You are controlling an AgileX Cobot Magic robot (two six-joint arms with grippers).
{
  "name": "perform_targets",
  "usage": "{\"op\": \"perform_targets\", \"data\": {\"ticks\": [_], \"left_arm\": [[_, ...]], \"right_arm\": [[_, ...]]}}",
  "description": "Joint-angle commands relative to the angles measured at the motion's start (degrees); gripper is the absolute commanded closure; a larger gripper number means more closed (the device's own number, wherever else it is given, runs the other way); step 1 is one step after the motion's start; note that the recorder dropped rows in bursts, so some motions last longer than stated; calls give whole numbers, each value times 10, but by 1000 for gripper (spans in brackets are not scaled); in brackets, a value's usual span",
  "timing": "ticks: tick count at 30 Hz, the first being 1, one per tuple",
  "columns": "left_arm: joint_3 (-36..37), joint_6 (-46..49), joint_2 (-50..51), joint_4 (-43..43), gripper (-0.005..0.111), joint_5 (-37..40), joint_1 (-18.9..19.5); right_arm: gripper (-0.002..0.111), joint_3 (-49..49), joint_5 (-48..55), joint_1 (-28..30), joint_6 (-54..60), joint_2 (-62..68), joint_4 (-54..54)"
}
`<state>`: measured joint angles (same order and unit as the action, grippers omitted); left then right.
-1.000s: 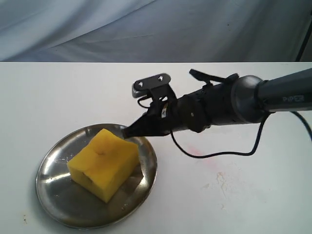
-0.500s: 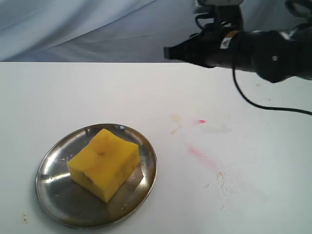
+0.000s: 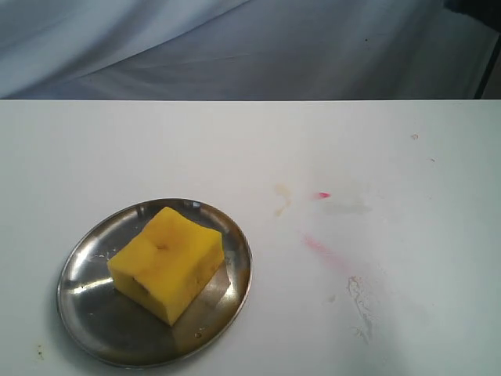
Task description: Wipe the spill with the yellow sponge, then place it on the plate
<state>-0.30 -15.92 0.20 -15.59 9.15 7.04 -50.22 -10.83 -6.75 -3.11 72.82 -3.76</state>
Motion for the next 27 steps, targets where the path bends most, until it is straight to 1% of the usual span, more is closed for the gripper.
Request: {"op": "perform_targets", "data": {"ticks": [1, 7, 15, 23, 27], "left_arm": [[3, 0, -2, 0, 107, -1, -3], [3, -2, -2, 0, 107, -1, -3], [3, -2, -2, 0, 107, -1, -3], [3, -1, -2, 0, 107, -1, -3], [3, -1, -2, 0, 107, -1, -3]], "right_arm": [[108, 29, -27, 9, -1, -61, 23], [108, 77, -35, 9, -1, -164, 48], [108, 160, -81, 9, 0, -308, 61], [108, 210, -75, 9, 20, -436, 61], [108, 225, -38, 9, 20, -487, 61]]}}
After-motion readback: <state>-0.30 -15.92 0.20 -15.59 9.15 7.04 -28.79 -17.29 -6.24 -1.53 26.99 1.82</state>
